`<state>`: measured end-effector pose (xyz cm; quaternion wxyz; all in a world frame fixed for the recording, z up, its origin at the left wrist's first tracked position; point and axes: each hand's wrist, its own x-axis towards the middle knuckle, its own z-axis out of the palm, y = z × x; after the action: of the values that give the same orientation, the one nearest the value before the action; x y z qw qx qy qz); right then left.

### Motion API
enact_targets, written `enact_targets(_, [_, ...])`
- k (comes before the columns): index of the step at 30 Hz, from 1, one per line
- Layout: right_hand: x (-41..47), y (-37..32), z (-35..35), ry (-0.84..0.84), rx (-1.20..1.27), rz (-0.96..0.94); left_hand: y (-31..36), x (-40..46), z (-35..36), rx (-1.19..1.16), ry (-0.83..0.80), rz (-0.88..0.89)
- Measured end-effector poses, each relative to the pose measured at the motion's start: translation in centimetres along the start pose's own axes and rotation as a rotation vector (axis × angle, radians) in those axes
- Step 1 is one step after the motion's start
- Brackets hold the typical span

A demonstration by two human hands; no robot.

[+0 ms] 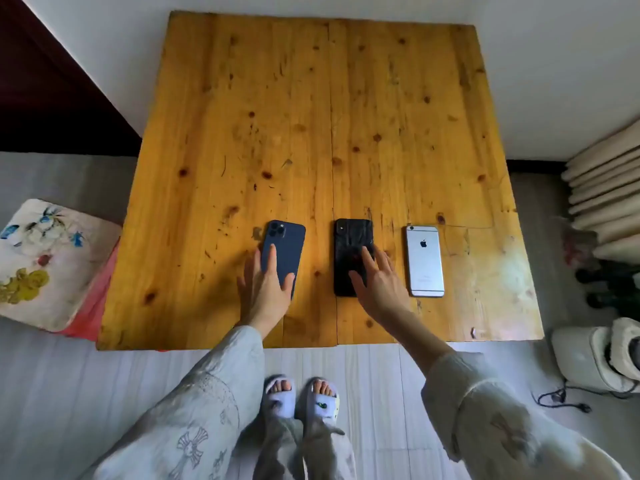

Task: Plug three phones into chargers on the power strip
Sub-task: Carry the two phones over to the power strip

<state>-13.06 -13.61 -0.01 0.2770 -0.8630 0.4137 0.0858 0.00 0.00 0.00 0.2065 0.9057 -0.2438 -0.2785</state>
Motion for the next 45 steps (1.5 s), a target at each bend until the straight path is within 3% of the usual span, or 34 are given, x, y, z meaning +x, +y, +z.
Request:
enact_targets(4, [2.9, -0.9, 0.5, 0.106, -0.072, 0.14, 1.7, 2.9, 1.3, -0.048, 0.045, -0.072])
enact_targets(8, [4.7, -2.2, 0.6, 0.062, 0.085, 0.338, 2.0, 3.5, 2.4, 0.115, 0.13, -0.079])
enact_targets(15, [6.5, -2.8, 0.0, -0.04, 0.213, 0.554, 2.1, 5.3, 1.1, 0.107, 0.108, -0.239])
enact_targets(20, [6.0, -2.3, 0.0, -0.045, 0.359, 0.611, 0.5, 4.6, 1.3, -0.235, 0.055, -0.308])
enact_targets(26, [4.9, -2.1, 0.1, -0.022, 0.479, 0.585, -2.0, 3.3, 0.2, -0.457, -0.071, -0.462])
enact_targets(31, [1.8, -1.9, -0.6, -0.032, 0.765, 0.584, -2.8, 1.3, -1.6, -0.635, -0.148, -0.543])
enact_targets(35, [-2.8, -1.3, -2.4, -0.005, 0.965, 0.611, -2.0, -1.0, -2.9, -0.82, -0.224, -0.495])
enact_targets(39, [-9.2, 0.1, -4.9, 0.08, 1.131, 0.634, 0.5, -3.7, -2.9, -0.862, -0.325, -0.384])
enact_targets(45, [-21.7, 4.5, -8.9, 0.345, 1.289, 0.669, 8.3, -10.0, -0.8, -0.81, -0.531, -0.124])
